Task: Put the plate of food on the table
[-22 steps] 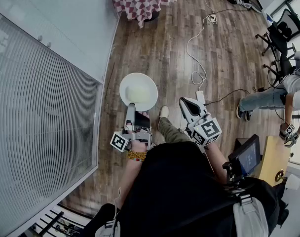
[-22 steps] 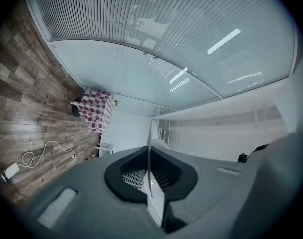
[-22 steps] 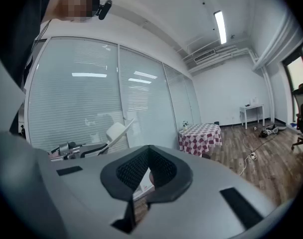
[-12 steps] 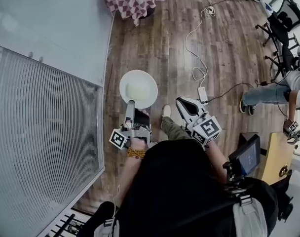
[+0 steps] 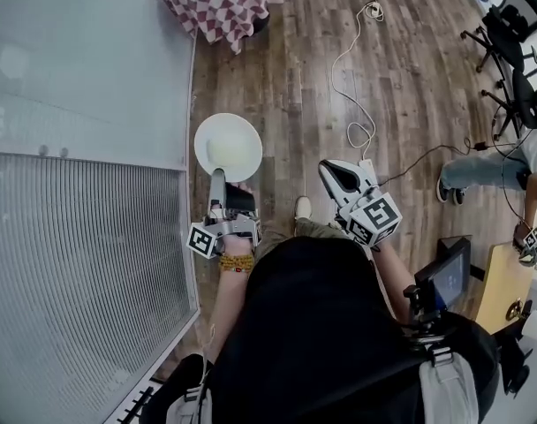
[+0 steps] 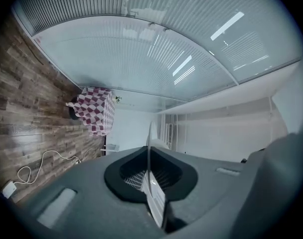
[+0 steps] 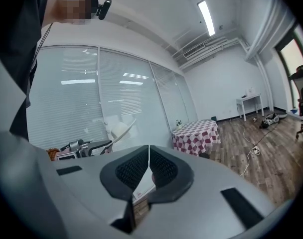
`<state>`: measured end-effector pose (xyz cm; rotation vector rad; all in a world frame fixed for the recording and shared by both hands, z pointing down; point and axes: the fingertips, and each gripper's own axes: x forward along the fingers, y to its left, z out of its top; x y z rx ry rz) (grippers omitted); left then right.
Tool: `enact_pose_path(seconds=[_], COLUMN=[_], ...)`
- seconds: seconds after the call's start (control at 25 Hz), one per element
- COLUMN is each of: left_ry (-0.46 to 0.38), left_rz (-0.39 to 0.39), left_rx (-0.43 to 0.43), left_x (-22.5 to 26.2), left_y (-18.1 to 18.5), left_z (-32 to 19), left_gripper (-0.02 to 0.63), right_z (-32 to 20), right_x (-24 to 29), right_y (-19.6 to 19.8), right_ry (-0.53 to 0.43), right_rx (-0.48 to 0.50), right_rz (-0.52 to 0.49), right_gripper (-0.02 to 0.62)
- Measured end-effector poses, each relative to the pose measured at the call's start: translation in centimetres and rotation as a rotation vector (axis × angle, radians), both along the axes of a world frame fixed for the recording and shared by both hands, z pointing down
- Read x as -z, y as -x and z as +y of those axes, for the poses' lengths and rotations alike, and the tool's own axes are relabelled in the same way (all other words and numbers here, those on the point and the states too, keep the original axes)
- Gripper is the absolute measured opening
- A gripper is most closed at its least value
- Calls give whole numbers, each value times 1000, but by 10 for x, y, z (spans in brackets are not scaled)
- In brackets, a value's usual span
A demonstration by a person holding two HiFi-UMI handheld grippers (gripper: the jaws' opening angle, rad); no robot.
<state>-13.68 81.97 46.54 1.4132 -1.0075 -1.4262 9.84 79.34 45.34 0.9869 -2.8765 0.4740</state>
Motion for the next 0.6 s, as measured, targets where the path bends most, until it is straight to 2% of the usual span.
enact_pose_path(seconds=[0.16,0.32,0.6], left_ry=[8,-6,21], left_rz=[14,-6,37], left_rx=[16,7,-25], left_x=[-3,-3,-25], left_y=[8,14,31], left_z=[-34,-69,-172], left_gripper=[8,8,8], right_z=[-42,-76,-177], right_x=[-3,-10,-26], right_y=[5,19,43], right_ry=[16,28,48], right_rx=[-7,12,-20], right_rz=[7,-1,2], right_gripper=[14,14,14])
